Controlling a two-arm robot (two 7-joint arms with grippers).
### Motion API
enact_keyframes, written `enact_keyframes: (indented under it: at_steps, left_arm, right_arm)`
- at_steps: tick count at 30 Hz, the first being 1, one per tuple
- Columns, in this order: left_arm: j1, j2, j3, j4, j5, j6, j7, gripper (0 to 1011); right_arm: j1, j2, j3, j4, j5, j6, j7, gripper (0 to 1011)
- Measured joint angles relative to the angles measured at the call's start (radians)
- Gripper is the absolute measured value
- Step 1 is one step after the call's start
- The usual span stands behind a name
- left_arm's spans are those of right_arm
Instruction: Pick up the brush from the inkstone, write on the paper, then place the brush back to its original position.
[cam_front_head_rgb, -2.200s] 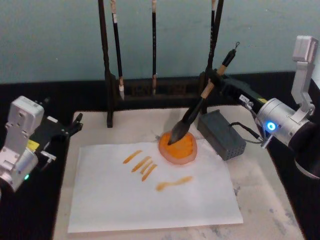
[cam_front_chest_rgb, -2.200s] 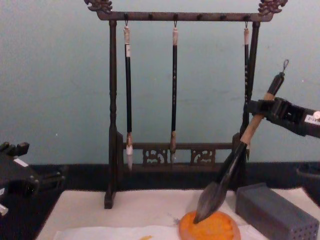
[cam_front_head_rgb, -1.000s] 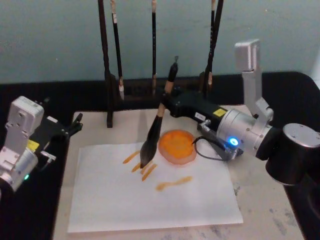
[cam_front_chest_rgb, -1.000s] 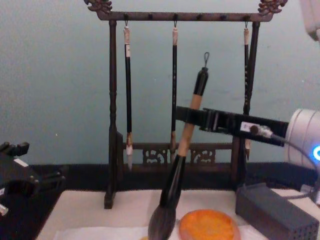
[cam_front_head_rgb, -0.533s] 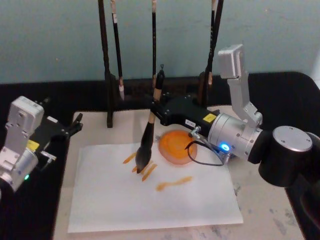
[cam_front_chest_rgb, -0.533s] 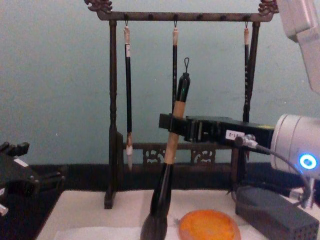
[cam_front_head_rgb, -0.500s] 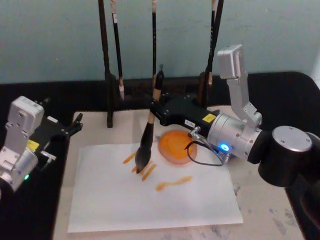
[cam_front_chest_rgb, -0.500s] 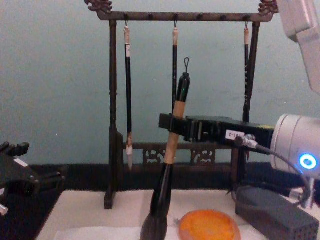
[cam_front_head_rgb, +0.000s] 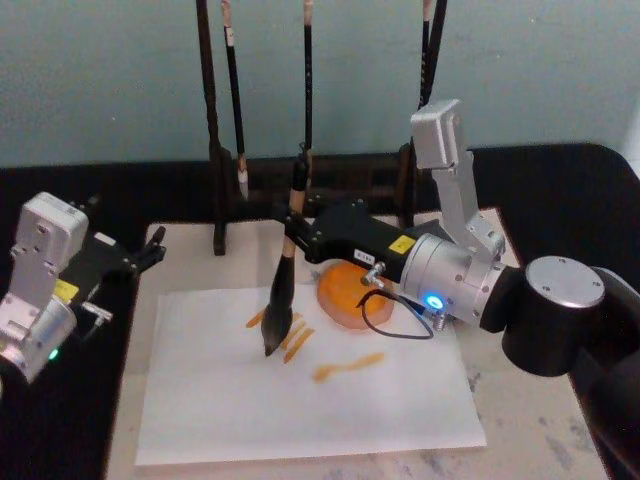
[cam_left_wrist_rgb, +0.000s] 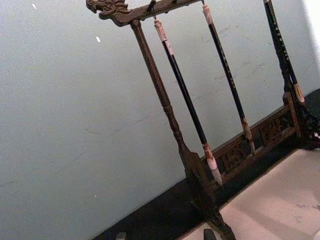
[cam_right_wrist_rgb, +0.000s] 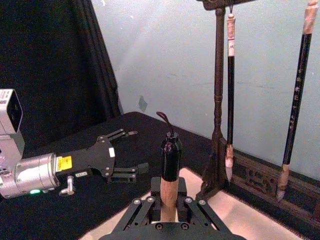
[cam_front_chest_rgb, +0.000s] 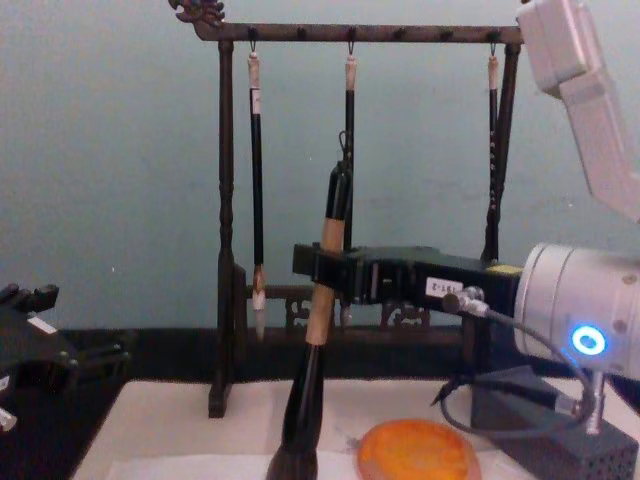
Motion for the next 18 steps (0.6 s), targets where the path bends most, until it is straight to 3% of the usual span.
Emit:
enact_keyframes:
  at_steps: [18]
  left_arm:
    - [0.0, 0.0, 0.0, 0.0, 0.0, 0.0, 0.0, 1001]
  right_arm:
    - [-0.006, -0.02, 0.02, 0.018, -0.054, -0.006, 0.005, 177]
